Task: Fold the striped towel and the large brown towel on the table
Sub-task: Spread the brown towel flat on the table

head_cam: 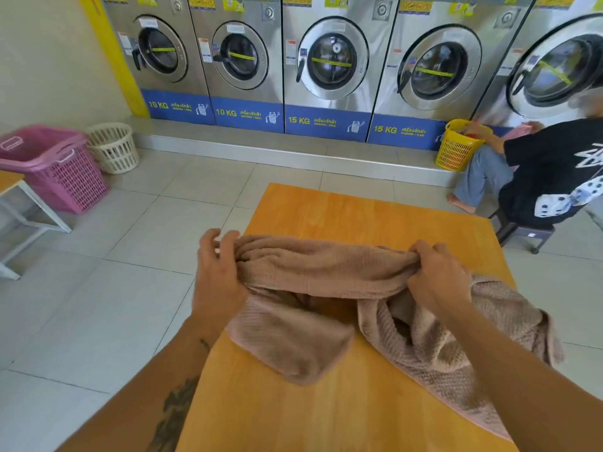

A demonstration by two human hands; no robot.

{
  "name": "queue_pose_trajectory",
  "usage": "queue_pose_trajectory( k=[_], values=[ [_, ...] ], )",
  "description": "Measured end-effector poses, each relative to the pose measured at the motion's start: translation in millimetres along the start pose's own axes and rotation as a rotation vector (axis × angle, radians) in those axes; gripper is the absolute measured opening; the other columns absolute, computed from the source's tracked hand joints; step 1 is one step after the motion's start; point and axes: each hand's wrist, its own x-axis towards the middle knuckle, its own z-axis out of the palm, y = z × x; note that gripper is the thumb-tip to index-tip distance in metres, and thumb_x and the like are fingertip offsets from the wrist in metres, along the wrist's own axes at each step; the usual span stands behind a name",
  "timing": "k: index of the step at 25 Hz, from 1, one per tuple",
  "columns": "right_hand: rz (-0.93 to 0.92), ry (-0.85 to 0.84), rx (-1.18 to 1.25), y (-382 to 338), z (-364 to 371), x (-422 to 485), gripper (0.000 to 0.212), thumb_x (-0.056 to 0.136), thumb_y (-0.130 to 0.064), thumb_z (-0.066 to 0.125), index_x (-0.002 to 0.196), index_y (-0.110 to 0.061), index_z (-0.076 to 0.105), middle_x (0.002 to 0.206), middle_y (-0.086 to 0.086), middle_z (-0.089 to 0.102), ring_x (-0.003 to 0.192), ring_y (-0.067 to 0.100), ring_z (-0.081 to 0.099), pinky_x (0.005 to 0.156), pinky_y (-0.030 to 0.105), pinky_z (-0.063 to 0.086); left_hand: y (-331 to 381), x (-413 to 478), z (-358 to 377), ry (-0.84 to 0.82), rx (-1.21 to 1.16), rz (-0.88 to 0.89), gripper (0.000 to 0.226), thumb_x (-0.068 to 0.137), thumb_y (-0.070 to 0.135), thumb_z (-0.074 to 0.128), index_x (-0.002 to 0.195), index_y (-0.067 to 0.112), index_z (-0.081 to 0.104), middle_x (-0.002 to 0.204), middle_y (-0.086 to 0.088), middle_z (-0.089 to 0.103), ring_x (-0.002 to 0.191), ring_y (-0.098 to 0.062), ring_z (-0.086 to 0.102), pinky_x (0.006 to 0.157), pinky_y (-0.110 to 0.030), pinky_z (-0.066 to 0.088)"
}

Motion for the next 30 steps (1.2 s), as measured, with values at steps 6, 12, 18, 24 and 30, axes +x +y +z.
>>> queue_pose_trajectory(
  k=[6, 12, 18, 24, 30],
  values=[
    [-0.238, -0.178, -0.009, -52, 24, -40, 0.069, 0.073, -0.036, 0.039, 0.141, -0.026, 0.034, 0.143, 0.009, 0.036, 0.131, 0.038, 0.034, 0.109, 0.055, 0.028, 34, -44, 44, -0.213, -0.06, -0.74, 0.101, 0.08, 0.048, 0.071, 0.148, 0.026, 0.001, 0.154, -0.014, 0.006, 0.14, -0.042, 0.018, 0.109, -0.062, 0.029],
    [-0.297, -0.258, -0.332, -72, 39, -69, 0.073, 0.074, -0.05, 0.063, 0.141, -0.031, 0.039, 0.157, 0.015, 0.018, 0.146, 0.042, 0.012, 0.113, 0.067, 0.009, -8, -62, 69, -0.508, 0.056, -0.386, 0.102, 0.083, 0.027, 0.064, 0.155, 0.031, -0.008, 0.157, -0.014, 0.012, 0.137, -0.041, 0.028, 0.097, -0.047, 0.046],
    [-0.29, -0.303, -0.139, -149, 56, -88, 0.087, 0.082, -0.035, 0.058, 0.155, -0.025, 0.012, 0.156, 0.003, 0.024, 0.149, 0.029, 0.008, 0.115, 0.067, 0.004, -42, 8, 13, -0.465, -0.163, 0.093, 0.095, 0.084, 0.023, 0.073, 0.156, 0.036, 0.014, 0.157, 0.001, 0.027, 0.137, -0.026, 0.036, 0.103, -0.043, 0.045],
    [0.064, -0.495, -0.345, -158, 85, -109, 0.044, 0.091, -0.037, 0.042, 0.133, -0.026, 0.05, 0.145, 0.007, 0.035, 0.138, 0.035, 0.023, 0.106, 0.074, 0.013, -123, 49, -55, -0.53, 0.372, 0.378, 0.075, 0.084, 0.027, 0.066, 0.149, 0.034, 0.03, 0.12, 0.001, 0.041, 0.104, -0.02, 0.044, 0.087, -0.032, 0.046],
    [0.127, -0.439, -0.117, -181, 74, -118, 0.074, 0.089, -0.036, 0.051, 0.152, -0.022, 0.015, 0.153, 0.01, 0.033, 0.137, 0.038, 0.034, 0.109, 0.058, 0.032, -144, 23, -49, -0.572, 0.411, 0.301, 0.042, 0.086, 0.057, 0.042, 0.125, 0.041, 0.047, 0.111, 0.001, 0.045, 0.102, -0.023, 0.048, 0.086, -0.039, 0.038]
  ],
)
